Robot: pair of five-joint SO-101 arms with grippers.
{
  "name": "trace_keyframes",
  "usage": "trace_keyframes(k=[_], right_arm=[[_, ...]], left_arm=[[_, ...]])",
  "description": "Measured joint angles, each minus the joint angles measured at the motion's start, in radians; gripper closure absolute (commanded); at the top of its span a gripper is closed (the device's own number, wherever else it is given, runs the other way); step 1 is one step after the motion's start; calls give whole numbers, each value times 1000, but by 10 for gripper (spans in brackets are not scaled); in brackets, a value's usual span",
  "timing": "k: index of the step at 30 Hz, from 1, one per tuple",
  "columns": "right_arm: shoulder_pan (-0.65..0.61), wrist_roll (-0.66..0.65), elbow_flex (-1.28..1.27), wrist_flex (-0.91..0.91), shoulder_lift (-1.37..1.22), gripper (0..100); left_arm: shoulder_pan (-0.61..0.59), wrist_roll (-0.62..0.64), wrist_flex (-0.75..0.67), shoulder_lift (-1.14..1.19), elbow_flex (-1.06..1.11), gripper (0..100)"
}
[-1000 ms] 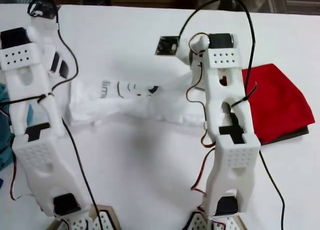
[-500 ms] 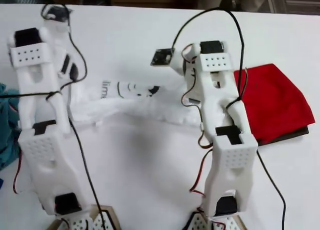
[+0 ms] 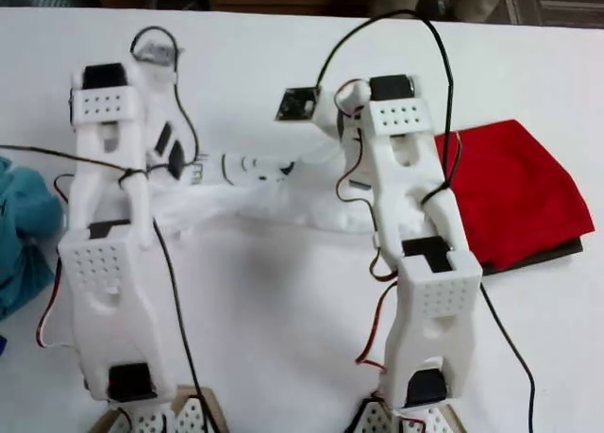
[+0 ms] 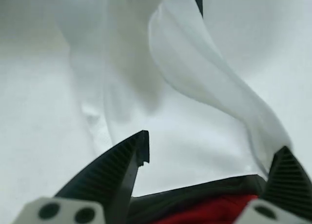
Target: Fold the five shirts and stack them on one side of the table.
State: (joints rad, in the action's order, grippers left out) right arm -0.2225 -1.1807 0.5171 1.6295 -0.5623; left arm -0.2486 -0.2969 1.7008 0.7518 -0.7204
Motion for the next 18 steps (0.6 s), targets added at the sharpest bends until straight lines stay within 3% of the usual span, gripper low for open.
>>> trace_keyframes(k=[7,13,18], right_arm=[[-3,-2,-6,17,0,611],[-3,-2,-37,17,0,611],[-5,-2,-41,28,11,611]], left_arm=[[14,-51,-100,-29,308,789],[15,-107,-318,-252,660,789],[37,-123,-419,-377,875,789]])
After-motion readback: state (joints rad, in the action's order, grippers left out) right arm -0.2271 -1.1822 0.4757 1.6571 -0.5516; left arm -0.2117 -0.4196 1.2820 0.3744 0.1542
